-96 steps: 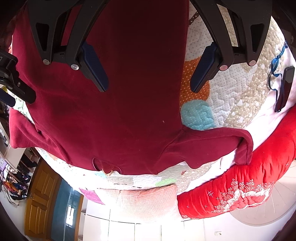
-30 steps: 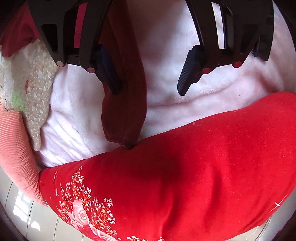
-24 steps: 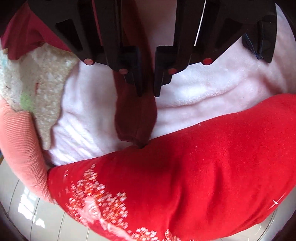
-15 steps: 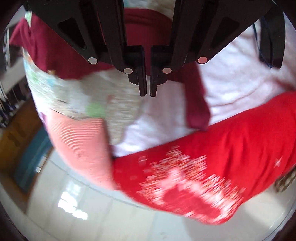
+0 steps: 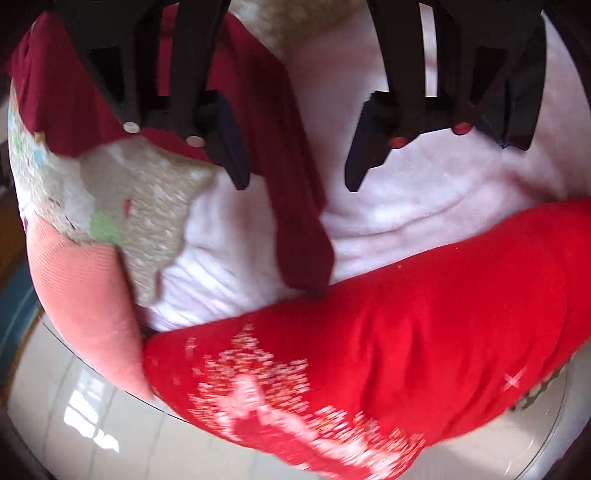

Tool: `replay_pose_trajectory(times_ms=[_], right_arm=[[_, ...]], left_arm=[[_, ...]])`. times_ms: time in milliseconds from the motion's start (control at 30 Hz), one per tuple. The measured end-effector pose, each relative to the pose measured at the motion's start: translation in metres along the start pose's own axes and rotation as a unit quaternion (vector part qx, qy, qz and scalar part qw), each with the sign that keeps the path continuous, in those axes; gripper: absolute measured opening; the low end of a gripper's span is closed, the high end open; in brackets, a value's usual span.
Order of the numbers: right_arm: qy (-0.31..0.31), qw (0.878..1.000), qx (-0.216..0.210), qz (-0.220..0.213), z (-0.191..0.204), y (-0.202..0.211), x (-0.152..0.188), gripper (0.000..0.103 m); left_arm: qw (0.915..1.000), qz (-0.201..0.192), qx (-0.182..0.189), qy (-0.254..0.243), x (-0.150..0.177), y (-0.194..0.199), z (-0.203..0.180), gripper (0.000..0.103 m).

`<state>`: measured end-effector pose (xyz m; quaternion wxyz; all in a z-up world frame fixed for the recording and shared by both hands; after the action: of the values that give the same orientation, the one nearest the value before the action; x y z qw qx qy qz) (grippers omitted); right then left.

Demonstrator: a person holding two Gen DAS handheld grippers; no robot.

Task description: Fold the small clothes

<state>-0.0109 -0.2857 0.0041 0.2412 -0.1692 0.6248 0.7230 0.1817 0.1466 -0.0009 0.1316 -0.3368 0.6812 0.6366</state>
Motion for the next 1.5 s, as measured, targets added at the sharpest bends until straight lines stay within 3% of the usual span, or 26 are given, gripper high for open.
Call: replay_pose_trajectory(times_ms=[167,233,267,300,367,467,567,700,833,900,1033,1133,1233,1333,1367,1400,1500], right_arm=[[0.023,1.000,0.003,0.009,0.010,-0.013,0.000,0.102],[0.028,1.000,0.004,0.012,0.011,-0.016,-0.001,0.102],[0.030,0.999,0.005,0.014,0.010,-0.017,-0.001,0.102],[0.031,0.999,0.006,0.015,0.010,-0.017,-0.001,0.102],[0.032,0.999,0.005,0.013,0.007,-0.015,-0.002,0.102],[0.025,1.000,0.007,0.005,-0.001,-0.008,-0.004,0.102],[0.003,1.000,0.008,-0.004,-0.013,0.000,-0.006,0.102],[-0.020,1.000,0.002,-0.014,-0.025,0.016,-0.006,0.102],[-0.024,0.999,0.006,-0.036,-0.034,0.031,-0.012,0.102],[-0.039,0.998,0.008,-0.043,-0.044,0.033,-0.017,0.102],[-0.083,0.995,0.018,-0.054,-0.071,0.033,-0.023,0.102],[-0.122,0.991,0.003,-0.054,-0.088,0.034,-0.025,0.102],[-0.139,0.989,-0.026,-0.052,-0.093,0.028,-0.032,0.102],[-0.127,0.990,-0.043,-0.051,-0.081,0.019,-0.043,0.102],[-0.122,0.990,-0.052,-0.051,-0.077,0.017,-0.048,0.102],[-0.116,0.990,-0.069,-0.051,-0.067,0.014,-0.054,0.102],[-0.109,0.989,-0.090,-0.043,-0.047,-0.001,-0.065,0.102]], left_arm=[[0.9995,0.029,-0.001,0.006,-0.003,-0.041,0.007,0.055],[0.9997,0.022,-0.007,0.006,-0.005,-0.046,0.004,0.053],[0.9997,0.012,-0.017,0.008,-0.007,-0.045,0.005,0.024],[0.9997,0.006,-0.015,0.016,-0.008,-0.043,0.005,0.005],[0.9990,-0.016,0.031,0.027,-0.012,-0.022,-0.006,0.005],[0.9956,-0.052,0.074,-0.025,-0.013,0.024,-0.046,0.005],[0.9858,-0.075,0.137,-0.061,-0.008,0.071,-0.095,0.005],[0.9704,-0.067,0.212,-0.095,0.015,0.113,-0.157,0.005],[0.9516,-0.050,0.254,-0.166,0.072,0.144,-0.220,0.005],[0.9454,-0.020,0.266,-0.188,0.107,0.139,-0.247,0.005],[0.9410,0.051,0.272,-0.195,0.172,0.098,-0.283,0.005],[0.9364,0.079,0.244,-0.240,0.212,0.078,-0.298,0.007],[0.9296,0.066,0.248,-0.265,0.215,0.091,-0.294,0.015],[0.9265,0.060,0.268,-0.257,0.200,0.112,-0.273,0.036],[0.9285,0.048,0.264,-0.256,0.194,0.116,-0.264,0.045],[0.9319,0.034,0.254,-0.257,0.187,0.121,-0.253,0.048],[0.9439,0.003,0.224,-0.243,0.163,0.126,-0.217,0.048]])
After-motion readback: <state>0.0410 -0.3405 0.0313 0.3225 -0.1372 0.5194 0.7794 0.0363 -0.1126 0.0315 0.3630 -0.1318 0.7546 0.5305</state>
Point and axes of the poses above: each gripper's, at about its wrist camera, not at the fingertips, and y roughly against the way its jaws point, z to its left, x to its underside, the point moved 7 cm from there along -y, roughly the way its jaws point
